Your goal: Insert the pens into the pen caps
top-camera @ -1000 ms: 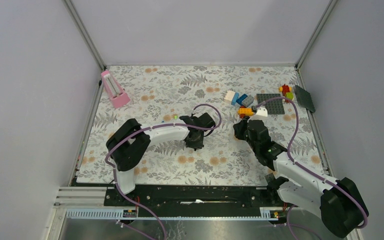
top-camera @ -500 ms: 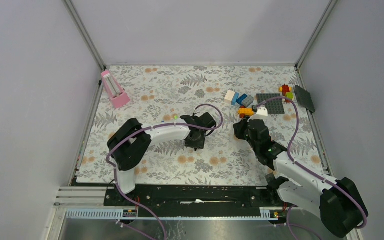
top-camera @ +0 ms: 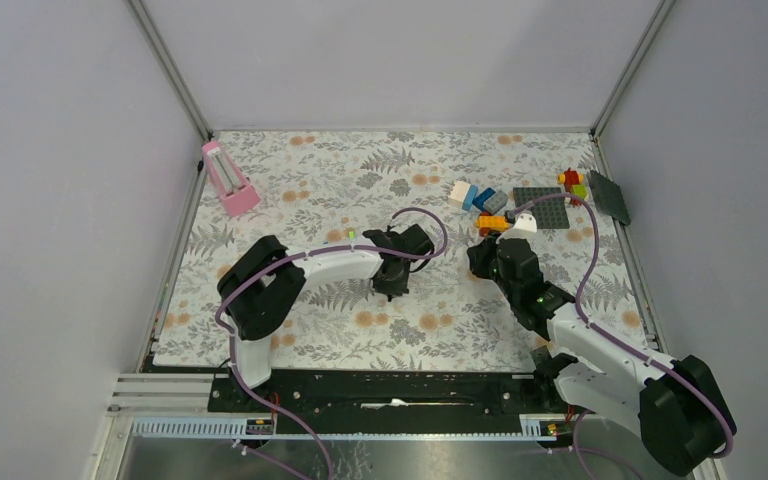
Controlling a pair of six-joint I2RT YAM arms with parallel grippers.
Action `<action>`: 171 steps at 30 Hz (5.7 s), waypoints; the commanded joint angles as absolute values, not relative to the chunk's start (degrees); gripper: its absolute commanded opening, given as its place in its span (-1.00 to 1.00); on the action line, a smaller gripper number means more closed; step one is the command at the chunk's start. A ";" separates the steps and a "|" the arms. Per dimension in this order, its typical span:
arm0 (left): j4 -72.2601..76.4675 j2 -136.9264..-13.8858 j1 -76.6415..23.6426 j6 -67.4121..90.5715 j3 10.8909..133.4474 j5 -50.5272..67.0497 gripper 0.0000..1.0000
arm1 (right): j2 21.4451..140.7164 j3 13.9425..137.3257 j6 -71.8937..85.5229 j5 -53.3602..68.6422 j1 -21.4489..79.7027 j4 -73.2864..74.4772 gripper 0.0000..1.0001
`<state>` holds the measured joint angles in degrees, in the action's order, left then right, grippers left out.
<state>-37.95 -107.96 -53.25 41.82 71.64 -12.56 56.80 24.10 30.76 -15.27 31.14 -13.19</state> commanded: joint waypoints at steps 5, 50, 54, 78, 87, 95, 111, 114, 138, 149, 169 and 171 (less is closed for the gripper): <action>-35.67 -103.41 -53.54 42.36 68.94 -14.36 -1.00 | 56.83 23.16 29.73 -9.42 29.49 -17.86 -1.00; 18.40 -39.14 -13.97 56.60 36.74 26.11 -1.00 | 80.31 60.96 21.39 14.29 56.38 -23.93 -1.00; 16.70 -37.95 -13.97 55.17 37.22 25.72 -1.00 | 80.40 61.00 21.42 13.97 56.64 -23.95 -1.00; 11.43 -35.47 -13.97 52.19 37.40 24.57 -1.00 | 79.75 61.43 20.65 12.04 57.39 -24.18 -1.00; 12.22 -35.42 -13.97 53.59 37.44 25.59 -1.00 | 80.05 61.79 19.95 11.21 57.48 -25.10 -1.00; 12.72 -35.51 -13.97 54.38 37.27 26.29 -1.00 | 80.68 62.40 19.51 10.69 57.48 -25.22 -1.00; 13.51 -35.24 -13.97 55.53 36.96 26.59 -1.00 | 81.79 62.75 19.60 10.09 57.48 -26.87 -1.00; 13.83 -35.23 -13.97 55.65 36.85 26.68 -1.00 | 81.83 62.90 19.86 9.64 57.46 -27.23 -1.00; 21.23 -35.29 -13.97 58.23 32.86 27.80 -1.00 | 82.36 63.63 25.86 1.96 57.46 -28.74 -1.00; 24.48 -34.46 -13.97 58.99 30.26 29.10 -1.00 | 82.96 64.81 24.07 3.96 57.49 -28.77 -1.00; 49.60 -34.83 -14.73 66.49 25.56 42.08 -1.00 | 82.42 61.14 43.89 39.05 49.40 -59.75 -1.00; 49.83 -34.93 -14.77 66.62 25.34 42.59 -1.00 | 82.90 61.45 46.20 40.10 48.84 -62.71 -1.00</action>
<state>46.46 -34.61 -13.78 65.21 27.00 32.27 82.78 59.00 39.42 37.56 51.33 -46.35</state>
